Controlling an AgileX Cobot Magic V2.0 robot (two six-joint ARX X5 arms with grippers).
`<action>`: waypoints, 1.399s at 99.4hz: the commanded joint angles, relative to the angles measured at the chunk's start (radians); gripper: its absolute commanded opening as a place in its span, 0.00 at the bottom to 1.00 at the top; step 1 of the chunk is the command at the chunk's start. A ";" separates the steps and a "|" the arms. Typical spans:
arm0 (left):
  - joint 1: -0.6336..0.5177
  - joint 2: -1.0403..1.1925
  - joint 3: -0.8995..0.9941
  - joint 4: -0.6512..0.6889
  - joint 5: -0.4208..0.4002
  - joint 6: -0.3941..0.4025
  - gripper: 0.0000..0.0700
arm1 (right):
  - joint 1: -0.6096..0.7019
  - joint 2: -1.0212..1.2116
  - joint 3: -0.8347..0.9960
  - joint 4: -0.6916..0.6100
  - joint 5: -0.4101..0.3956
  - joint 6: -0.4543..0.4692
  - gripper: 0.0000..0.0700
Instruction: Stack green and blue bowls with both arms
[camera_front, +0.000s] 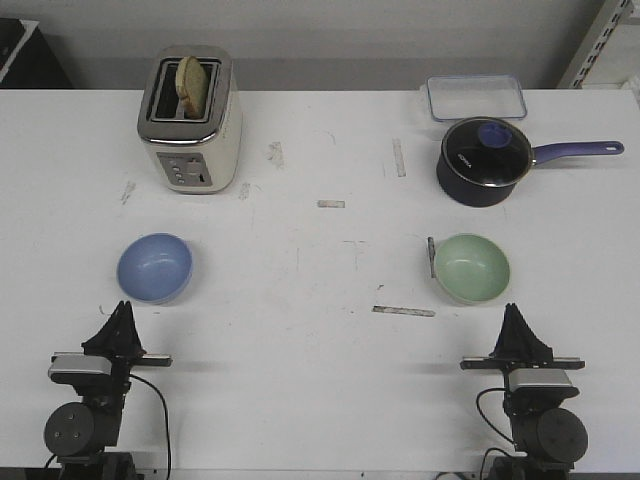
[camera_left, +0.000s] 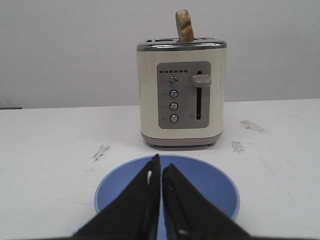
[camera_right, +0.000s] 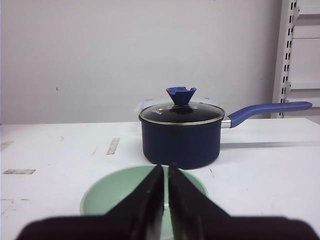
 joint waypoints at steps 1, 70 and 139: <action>0.002 -0.002 -0.021 0.010 -0.002 0.005 0.00 | 0.000 0.000 -0.002 0.011 0.000 0.006 0.00; 0.002 -0.002 -0.021 0.010 -0.002 0.005 0.00 | 0.000 0.000 0.011 0.017 0.021 0.020 0.00; 0.002 -0.002 -0.021 0.010 -0.002 0.005 0.00 | 0.001 0.244 0.273 -0.146 0.026 0.036 0.00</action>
